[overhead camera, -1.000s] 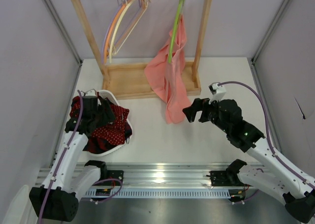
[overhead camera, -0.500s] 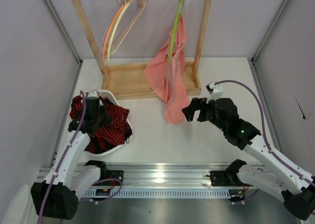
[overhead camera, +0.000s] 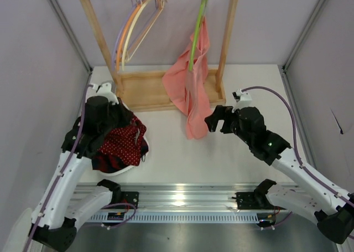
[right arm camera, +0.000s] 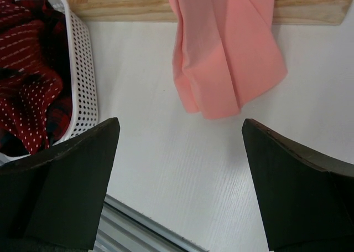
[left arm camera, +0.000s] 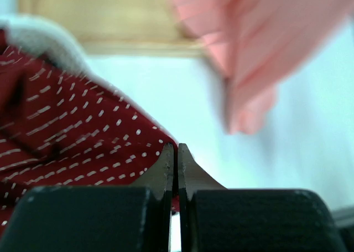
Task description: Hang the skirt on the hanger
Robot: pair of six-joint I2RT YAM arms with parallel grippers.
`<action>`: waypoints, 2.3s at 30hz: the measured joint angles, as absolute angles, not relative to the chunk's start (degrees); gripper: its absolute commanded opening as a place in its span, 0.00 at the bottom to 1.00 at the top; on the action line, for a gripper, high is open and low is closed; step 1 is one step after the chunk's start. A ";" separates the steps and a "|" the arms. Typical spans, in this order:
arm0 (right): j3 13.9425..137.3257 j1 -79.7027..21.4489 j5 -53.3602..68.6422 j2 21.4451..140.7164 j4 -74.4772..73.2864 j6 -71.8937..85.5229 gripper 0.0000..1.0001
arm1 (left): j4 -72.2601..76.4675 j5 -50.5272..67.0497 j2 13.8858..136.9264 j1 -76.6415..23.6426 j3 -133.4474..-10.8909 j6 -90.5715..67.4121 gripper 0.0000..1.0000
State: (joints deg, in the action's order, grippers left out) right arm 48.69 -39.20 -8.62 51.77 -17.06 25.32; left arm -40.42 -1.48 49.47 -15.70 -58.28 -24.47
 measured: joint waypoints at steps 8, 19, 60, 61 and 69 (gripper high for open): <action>50.11 -34.28 -12.16 48.31 -21.15 30.00 0.99 | -43.31 -9.15 53.49 -42.61 -79.40 -25.02 0.00; 53.71 -31.14 -13.85 27.22 -28.82 26.22 0.99 | -43.40 -16.47 83.94 -66.04 -114.74 -18.74 0.00; 45.95 -49.43 -1.06 45.98 -25.65 18.55 0.45 | -39.99 -29.87 85.62 -57.63 -107.50 -23.53 0.00; 45.93 -49.43 -1.85 46.19 -25.54 18.50 0.36 | -39.94 -29.87 85.52 -57.60 -107.28 -23.53 0.00; 48.95 -49.45 -8.60 48.82 -28.75 18.24 0.00 | -40.40 -30.52 82.72 -57.56 -105.67 -23.29 0.00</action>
